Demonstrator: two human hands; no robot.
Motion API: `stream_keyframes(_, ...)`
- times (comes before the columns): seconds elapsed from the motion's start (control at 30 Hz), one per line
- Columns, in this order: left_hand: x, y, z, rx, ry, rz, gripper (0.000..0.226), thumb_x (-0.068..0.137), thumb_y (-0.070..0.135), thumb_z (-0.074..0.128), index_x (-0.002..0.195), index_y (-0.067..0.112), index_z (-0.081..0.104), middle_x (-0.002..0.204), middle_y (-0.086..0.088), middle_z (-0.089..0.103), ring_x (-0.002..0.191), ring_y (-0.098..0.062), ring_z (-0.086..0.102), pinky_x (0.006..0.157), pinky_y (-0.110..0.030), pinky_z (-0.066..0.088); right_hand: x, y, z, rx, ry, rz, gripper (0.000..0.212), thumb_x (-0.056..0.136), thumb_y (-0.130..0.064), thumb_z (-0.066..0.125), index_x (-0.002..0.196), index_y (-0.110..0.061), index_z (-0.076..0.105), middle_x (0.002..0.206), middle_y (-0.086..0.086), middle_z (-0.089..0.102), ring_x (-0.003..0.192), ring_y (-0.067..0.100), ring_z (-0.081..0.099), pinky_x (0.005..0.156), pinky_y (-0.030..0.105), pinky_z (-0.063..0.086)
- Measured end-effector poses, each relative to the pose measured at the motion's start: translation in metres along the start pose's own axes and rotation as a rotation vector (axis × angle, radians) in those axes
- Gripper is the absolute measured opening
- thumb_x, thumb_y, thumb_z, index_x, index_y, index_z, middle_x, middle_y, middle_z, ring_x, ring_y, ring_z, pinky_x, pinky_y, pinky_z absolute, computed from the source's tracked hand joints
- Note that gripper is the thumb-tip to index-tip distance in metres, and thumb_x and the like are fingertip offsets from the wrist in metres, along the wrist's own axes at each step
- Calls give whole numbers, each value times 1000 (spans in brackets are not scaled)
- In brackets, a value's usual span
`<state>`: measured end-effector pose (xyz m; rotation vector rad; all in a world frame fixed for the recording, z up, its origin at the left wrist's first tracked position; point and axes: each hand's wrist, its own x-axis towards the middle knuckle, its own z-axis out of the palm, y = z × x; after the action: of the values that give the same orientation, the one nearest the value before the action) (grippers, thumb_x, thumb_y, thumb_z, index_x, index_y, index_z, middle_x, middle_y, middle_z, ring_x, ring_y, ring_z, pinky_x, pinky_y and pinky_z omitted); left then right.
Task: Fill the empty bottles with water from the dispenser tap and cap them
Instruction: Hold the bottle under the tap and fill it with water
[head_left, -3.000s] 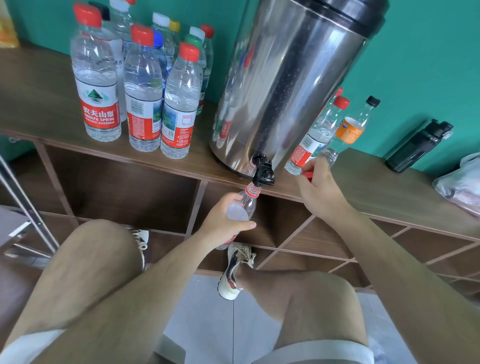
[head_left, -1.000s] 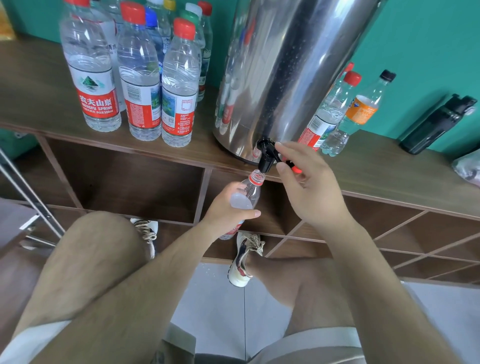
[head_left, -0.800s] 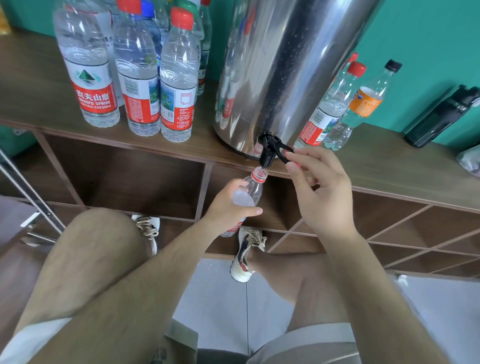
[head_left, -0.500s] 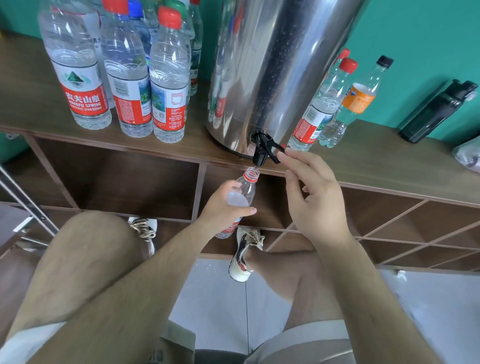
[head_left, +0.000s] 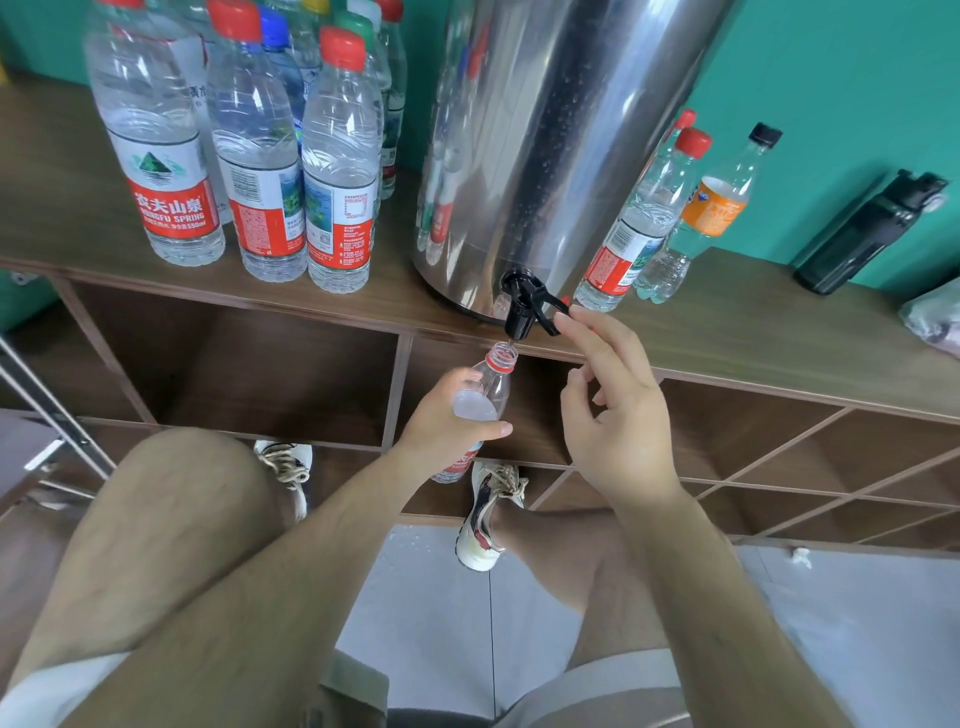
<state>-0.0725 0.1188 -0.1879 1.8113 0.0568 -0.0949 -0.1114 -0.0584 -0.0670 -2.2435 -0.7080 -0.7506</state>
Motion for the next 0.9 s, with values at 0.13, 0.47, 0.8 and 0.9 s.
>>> stream_keyframes(0.13,1,-1,0,-6,0,11,73,76,38,89,133,37,45,122,18,54,109,-9,57,86,-21,44,-2,2,1,-5,2,-11,62,92,15,50,143,-17,62,145,-11,52,123,24,61,88,48,56)
stream_keyframes(0.47,2,-4,2,-24,-2,20,72,74,40,90,130,40,45,118,22,55,110,-7,58,83,-18,44,-6,5,9,26,10,15,64,91,15,52,146,-17,59,151,-13,48,109,36,65,93,35,48)
stream_keyframes(0.8,3,-5,1,-26,3,24,72,74,38,90,131,37,46,117,21,56,109,-7,58,78,-13,42,-8,2,10,26,1,33,66,90,15,53,147,-17,58,152,-11,47,106,34,65,87,19,43)
stream_keyframes(0.9,3,-5,1,-47,3,23,71,74,36,90,130,36,48,117,20,57,109,-7,59,79,-16,44,-9,1,11,39,4,45,65,91,14,53,147,-18,58,153,-9,47,108,35,65,88,21,45)
